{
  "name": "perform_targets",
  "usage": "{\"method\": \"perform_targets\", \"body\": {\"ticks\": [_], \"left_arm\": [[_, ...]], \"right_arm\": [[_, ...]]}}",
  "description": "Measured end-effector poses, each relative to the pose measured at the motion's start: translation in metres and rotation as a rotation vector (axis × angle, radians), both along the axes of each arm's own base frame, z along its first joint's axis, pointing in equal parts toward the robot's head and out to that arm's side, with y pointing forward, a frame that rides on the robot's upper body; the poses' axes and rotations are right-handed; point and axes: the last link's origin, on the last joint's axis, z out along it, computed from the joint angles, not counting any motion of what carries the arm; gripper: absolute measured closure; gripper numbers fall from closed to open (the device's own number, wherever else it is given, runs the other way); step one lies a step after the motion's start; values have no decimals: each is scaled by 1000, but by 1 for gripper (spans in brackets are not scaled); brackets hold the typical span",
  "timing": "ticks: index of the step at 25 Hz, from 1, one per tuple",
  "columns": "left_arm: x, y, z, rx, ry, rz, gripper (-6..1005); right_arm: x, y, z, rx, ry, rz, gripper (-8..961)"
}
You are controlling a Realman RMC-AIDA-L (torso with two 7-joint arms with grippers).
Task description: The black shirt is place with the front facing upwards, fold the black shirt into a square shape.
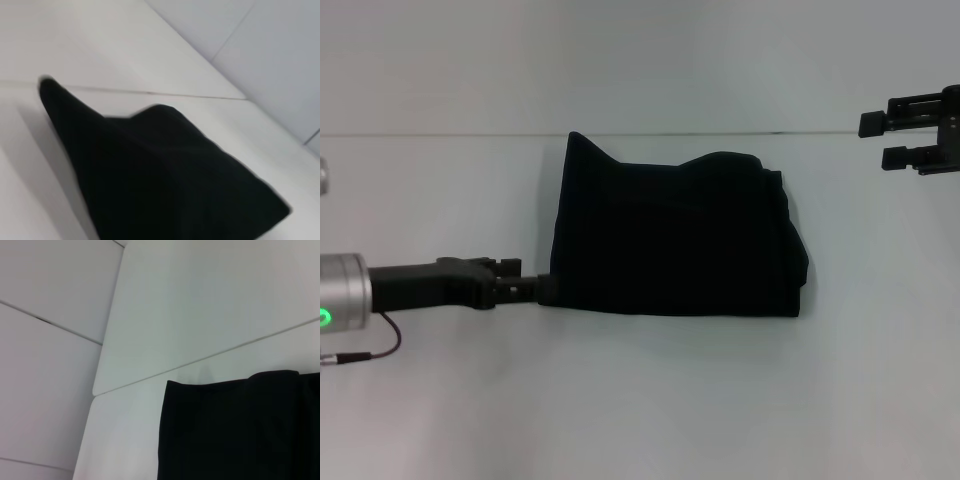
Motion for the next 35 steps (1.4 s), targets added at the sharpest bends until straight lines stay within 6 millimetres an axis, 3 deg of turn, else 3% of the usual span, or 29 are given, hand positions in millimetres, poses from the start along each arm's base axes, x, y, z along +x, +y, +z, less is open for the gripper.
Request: {"method": "perform_targets", "body": {"ticks": [5, 8, 10, 12, 16, 24, 35], "left_arm": [[-4, 5, -18, 54, 77, 2, 139], [-5, 14, -22, -40, 15, 230, 141], [-3, 16, -22, -90, -63, 369, 244], [2, 17, -22, -115, -119, 434, 273], [5, 19, -25, -124, -143, 480, 330], [5, 20, -26, -152, -189, 595, 339], [-11, 15, -30, -135, -221, 731, 431]], "right_arm": [[2, -1, 3, -1, 4, -17, 224], [3, -1, 4, 2, 9, -25, 224], [3, -1, 5, 2, 10, -26, 224], [3, -1, 5, 2, 10, -26, 224], [3, -1, 5, 3, 11, -24, 224], [4, -1, 6, 12, 18, -24, 224], [5, -2, 6, 13, 19, -25, 225]]}}
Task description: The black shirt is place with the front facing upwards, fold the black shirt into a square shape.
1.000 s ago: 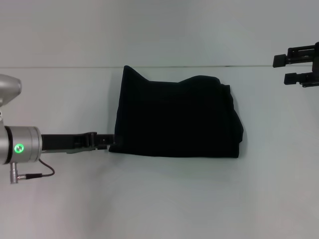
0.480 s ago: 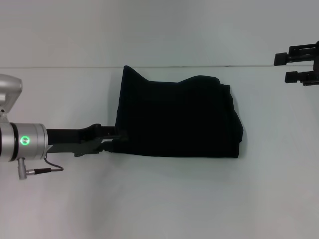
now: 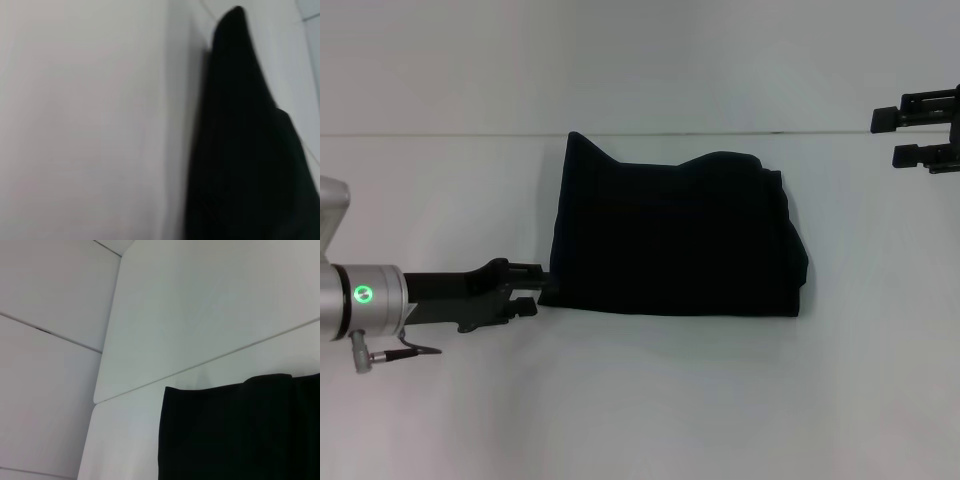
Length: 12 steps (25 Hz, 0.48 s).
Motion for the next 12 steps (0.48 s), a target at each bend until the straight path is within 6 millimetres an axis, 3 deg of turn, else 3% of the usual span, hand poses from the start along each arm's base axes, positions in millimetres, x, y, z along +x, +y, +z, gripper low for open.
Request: {"method": "perform_targets", "body": {"ticks": [12], "left_arm": [[-4, 1, -9, 18, -14, 64, 464]], "right_arm": [[2, -1, 0, 1, -2, -3, 225]]}}
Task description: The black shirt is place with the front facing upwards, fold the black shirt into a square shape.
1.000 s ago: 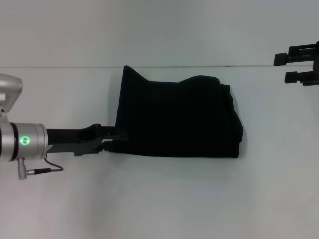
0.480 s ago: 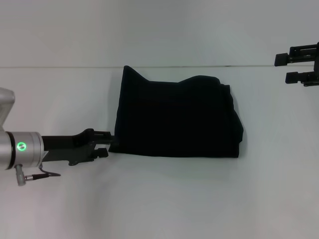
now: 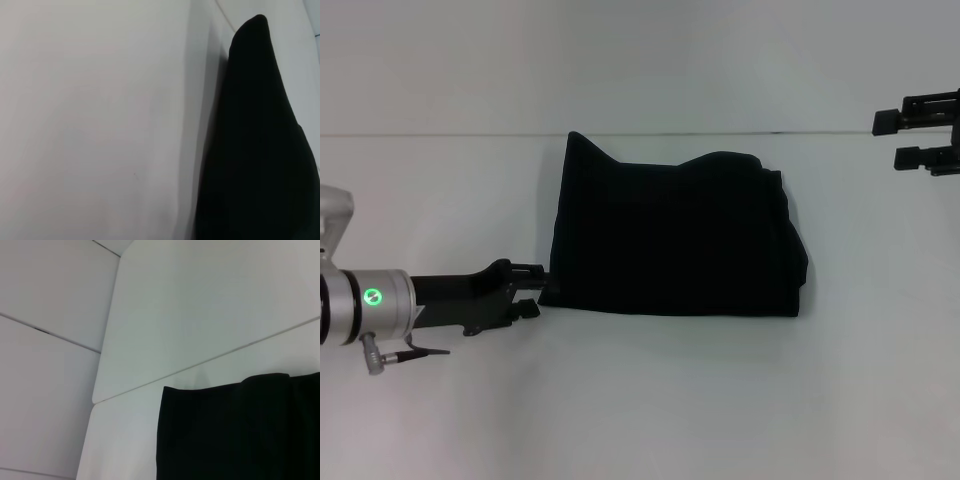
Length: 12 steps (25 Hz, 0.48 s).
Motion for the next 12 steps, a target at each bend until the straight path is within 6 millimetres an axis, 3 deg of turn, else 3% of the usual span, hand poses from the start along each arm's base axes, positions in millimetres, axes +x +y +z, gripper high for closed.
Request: {"method": "perform_targets", "body": {"ticks": [12], "left_arm": [[1, 1, -3, -2, -3, 21, 463]], "right_arm": [[1, -1, 0, 0, 0, -1, 225]]}}
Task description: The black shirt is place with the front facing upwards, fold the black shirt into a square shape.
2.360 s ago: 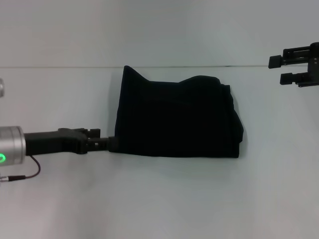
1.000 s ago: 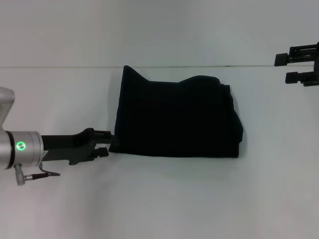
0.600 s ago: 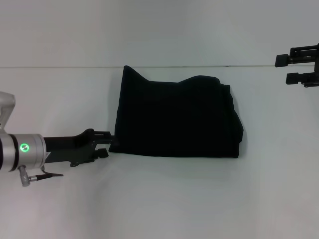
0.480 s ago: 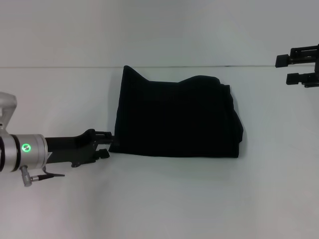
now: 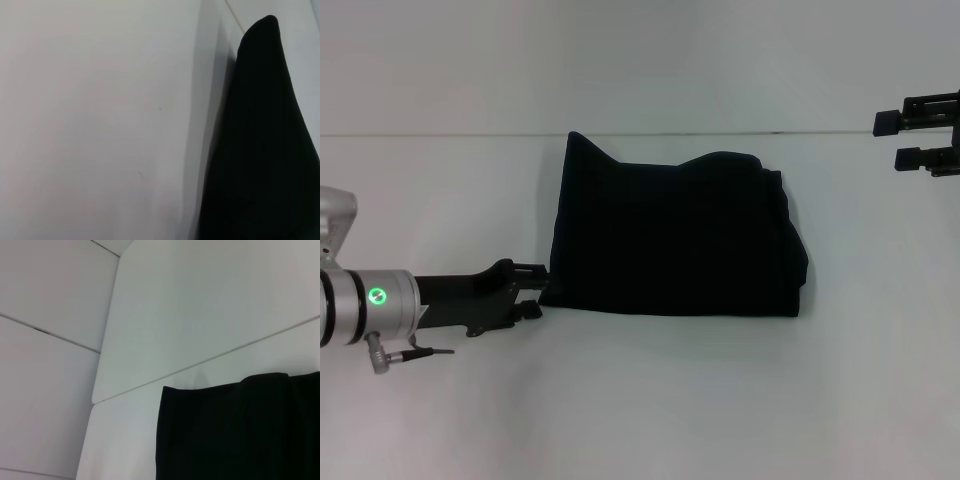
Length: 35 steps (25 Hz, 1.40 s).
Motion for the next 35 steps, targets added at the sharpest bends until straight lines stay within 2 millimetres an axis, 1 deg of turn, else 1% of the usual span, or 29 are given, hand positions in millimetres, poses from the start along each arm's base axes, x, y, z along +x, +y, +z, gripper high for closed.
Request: {"method": "perform_targets", "body": {"ticks": [11, 16, 22, 27, 33, 35], "left_arm": [[2, 3, -5, 0, 13, 5, 463], [4, 5, -5, 7, 17, -10, 464], [4, 4, -3, 13, 12, -11, 639], [5, 5, -4, 13, 13, -15, 856], [3, 4, -4, 11, 12, -12, 985], [2, 1, -4, 4, 9, -16, 976]], "right_arm": [[0, 0, 0, -1, 1, -1, 224], [1, -1, 0, 0, 3, -2, 224], [3, -1, 0, 3, 9, -7, 224], [3, -1, 0, 5, 14, -8, 224], [5, -2, 1, 10, 16, -11, 224], [5, -2, 2, 11, 16, -12, 224]]}}
